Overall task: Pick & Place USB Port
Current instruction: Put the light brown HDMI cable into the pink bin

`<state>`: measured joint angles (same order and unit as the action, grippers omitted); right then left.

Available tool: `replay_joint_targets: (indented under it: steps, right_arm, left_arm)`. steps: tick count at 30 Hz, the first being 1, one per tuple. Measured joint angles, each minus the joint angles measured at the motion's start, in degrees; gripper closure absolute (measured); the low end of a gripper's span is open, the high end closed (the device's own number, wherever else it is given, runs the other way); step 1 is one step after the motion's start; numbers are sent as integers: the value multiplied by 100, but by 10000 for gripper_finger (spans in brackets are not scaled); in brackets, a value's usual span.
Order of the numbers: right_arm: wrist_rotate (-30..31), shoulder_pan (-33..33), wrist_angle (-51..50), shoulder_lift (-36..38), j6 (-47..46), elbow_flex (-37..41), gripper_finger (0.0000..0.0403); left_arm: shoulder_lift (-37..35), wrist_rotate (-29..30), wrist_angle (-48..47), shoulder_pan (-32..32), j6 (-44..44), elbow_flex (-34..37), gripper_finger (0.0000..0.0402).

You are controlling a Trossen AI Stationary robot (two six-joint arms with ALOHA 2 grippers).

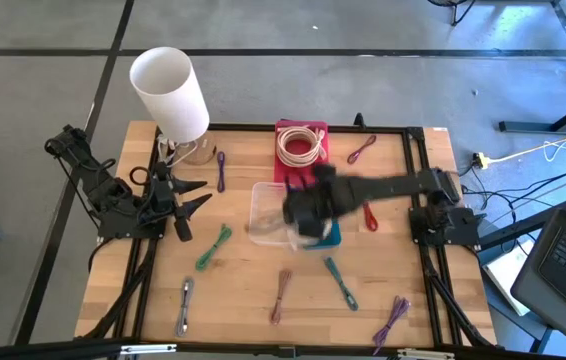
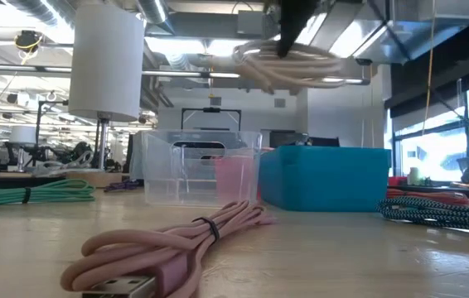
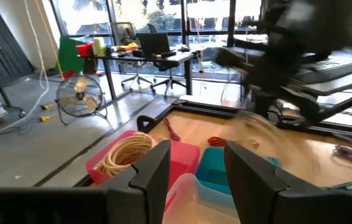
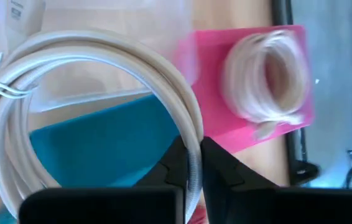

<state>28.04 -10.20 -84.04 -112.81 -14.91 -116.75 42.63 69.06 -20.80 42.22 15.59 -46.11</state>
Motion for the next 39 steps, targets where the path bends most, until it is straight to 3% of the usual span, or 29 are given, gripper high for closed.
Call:
replay_joint_targets:
  steps: [6, 10, 18, 24, 33, 39]
  right_arm:
    - [-711, 1645, 284, 2, 1399, -395, 382]
    - [-1639, 2813, 959, 2, 2129, -453, 382]
    - [-2928, 4470, 2084, 0, 1976, -455, 382]
    - [-3702, 4796, 2133, -314, 1576, -459, 382]
    - [-3723, 4817, 1393, -1129, 1537, -457, 382]
    - [-3445, 4872, 1425, -1392, 1792, -457, 382]
  left_arm:
    - [0, -7, 2, 0, 14, -1, 258]
    - [-2, 67, 2, 0, 14, -1, 258]
    - [0, 509, 0, -2, 13, 0, 258]
    - [-1, 826, 0, -2, -252, 0, 258]
    - [0, 950, 1, 0, -262, 0, 258]
    - [-2, 950, 2, -1, -119, 0, 258]
